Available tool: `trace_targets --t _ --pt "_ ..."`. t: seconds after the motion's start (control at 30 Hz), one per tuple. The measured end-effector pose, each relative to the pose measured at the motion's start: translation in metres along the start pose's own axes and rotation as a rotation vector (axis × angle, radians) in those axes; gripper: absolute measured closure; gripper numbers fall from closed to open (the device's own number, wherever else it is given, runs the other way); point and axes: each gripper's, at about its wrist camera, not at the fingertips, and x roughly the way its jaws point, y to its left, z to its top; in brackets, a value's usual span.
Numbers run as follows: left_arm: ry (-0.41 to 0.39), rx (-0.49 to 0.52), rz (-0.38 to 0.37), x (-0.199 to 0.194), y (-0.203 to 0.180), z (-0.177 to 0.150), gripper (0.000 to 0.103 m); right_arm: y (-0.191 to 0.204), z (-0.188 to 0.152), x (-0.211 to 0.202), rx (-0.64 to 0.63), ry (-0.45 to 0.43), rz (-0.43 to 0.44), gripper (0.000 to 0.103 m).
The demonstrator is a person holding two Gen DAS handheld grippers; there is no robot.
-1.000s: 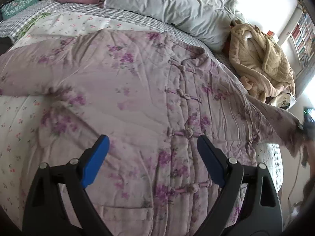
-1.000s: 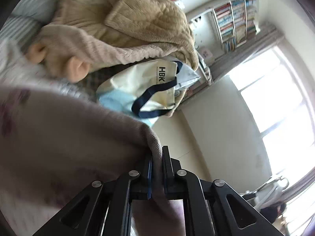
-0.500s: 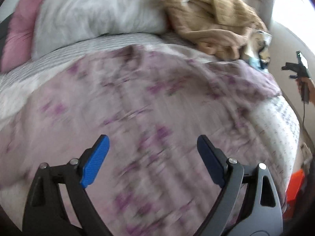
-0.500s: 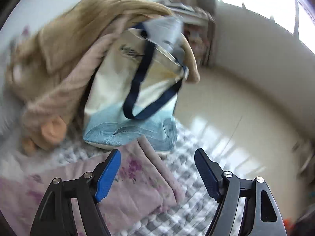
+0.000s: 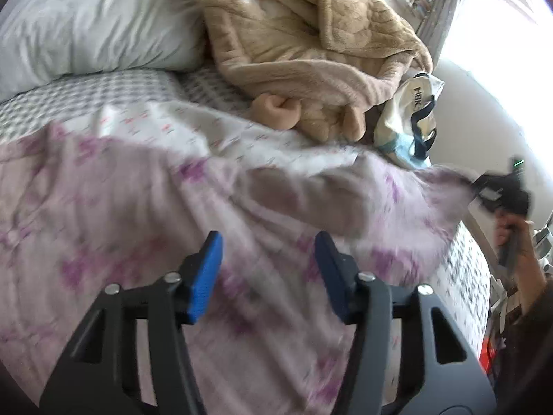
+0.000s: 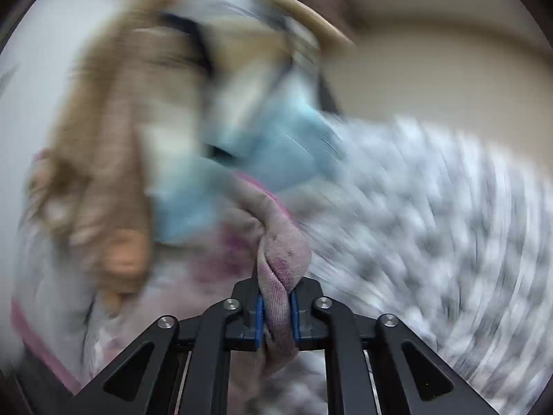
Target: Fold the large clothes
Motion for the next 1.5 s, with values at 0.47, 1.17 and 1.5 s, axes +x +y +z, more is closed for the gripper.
trace_targets --t 0.47,1.17,1.5 --pt "0.054 0.131 -0.028 0.05 -0.037 -0.025 0.044 -0.084 -0.004 0.018 -0.096 0.034 -0.189 0.018" --pt "0.008 0.213 0.05 0.109 -0.078 0.007 0.027 0.024 -0.027 0.113 -0.567 -0.016 -0.516 0.085" --pt "0.025 0.205 -0.046 0.088 -0.107 -0.013 0.018 0.067 -0.065 0.035 -0.496 0.025 -0.189 0.029"
